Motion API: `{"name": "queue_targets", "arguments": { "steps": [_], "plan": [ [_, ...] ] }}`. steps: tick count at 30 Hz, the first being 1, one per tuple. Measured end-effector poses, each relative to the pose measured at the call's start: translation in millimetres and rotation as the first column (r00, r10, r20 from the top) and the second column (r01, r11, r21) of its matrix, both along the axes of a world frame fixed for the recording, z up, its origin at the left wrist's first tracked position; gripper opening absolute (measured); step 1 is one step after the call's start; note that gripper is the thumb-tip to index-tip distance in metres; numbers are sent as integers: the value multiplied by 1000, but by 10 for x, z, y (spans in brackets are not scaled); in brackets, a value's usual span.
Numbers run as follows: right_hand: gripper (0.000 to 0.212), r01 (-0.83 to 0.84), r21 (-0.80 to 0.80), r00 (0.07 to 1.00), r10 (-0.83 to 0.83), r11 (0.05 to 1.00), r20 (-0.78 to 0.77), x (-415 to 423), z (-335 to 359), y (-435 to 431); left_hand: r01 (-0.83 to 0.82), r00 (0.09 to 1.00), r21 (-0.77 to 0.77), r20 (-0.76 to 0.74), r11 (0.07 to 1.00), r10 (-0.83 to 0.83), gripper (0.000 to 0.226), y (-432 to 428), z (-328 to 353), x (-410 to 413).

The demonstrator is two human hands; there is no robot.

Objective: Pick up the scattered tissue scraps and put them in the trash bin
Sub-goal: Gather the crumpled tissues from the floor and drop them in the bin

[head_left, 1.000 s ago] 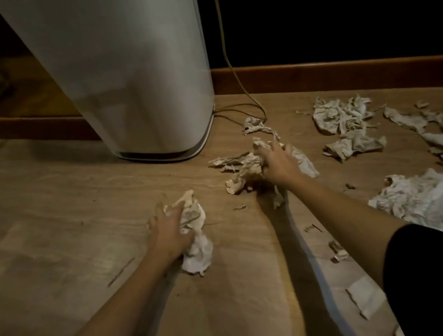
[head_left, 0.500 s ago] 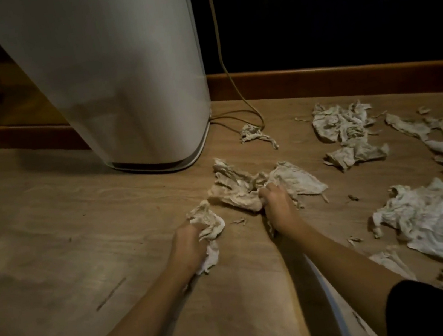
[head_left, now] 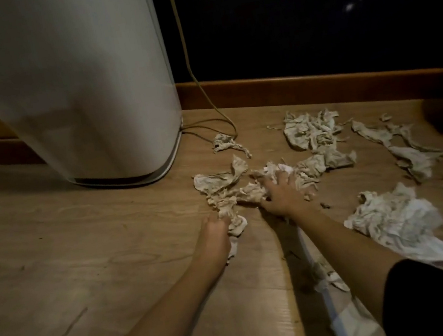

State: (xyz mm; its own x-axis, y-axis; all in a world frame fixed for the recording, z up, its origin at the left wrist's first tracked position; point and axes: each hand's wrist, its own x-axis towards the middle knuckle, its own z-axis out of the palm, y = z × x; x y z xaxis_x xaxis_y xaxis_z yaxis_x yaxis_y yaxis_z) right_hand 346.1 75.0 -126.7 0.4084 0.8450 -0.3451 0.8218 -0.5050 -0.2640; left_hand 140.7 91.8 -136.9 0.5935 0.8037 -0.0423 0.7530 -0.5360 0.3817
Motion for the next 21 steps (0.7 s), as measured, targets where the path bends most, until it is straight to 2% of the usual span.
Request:
{"name": "queue_targets", "arguments": {
  "steps": [2, 4, 6, 8, 10, 12, 14, 16, 18, 21],
  "plan": [
    [48, 17, 169, 991, -39, 985, 131, -65, -43, -97, 2, 1000, -33, 14, 999, -1, 25, 58, 28, 19],
    [34, 24, 336, 988, -74, 942, 135, -144, -79, -257, -94, 988, -79, 113, 992, 102, 29, 175, 47, 15],
    [30, 8, 388, 995, -47, 922, 93, -152, -121, -432, -216, 919, -139, 306, 966, 250, 37, 331, 132, 87],
    [29, 11, 381, 999, -27, 924, 36, -47, -79, -568, -234, 881, -66, 409, 970, 240, 42, 535, 242, 275],
    [23, 61, 373, 998, -48, 926, -44, 89, 87, -675, -147, 944, 7, 299, 989, 138, 54, 750, 317, 525],
    [21, 139, 376, 989, -111, 916, -97, 232, 298, -793, -55, 995, -51, 79, 997, 59, 63, 924, 285, 743],
    [21, 261, 429, 965, -218, 865, -147, 411, 468, -943, 25, 990, -134, -133, 991, -43, 65, 1002, 183, 856],
    [23, 352, 490, 936, -310, 798, -168, 613, 545, -1119, 91, 958, -115, -261, 989, -118, 64, 940, 151, 911],
    [27, 398, 466, 912, -396, 790, -107, 787, 507, -1328, 111, 972, -101, -196, 989, -129, 55, 733, 166, 961],
    [48, 455, 146, 882, -467, 878, 63, 807, 309, -1711, 93, 995, -122, -32, 988, -98, 46, 297, 136, 992]
  ]
}}
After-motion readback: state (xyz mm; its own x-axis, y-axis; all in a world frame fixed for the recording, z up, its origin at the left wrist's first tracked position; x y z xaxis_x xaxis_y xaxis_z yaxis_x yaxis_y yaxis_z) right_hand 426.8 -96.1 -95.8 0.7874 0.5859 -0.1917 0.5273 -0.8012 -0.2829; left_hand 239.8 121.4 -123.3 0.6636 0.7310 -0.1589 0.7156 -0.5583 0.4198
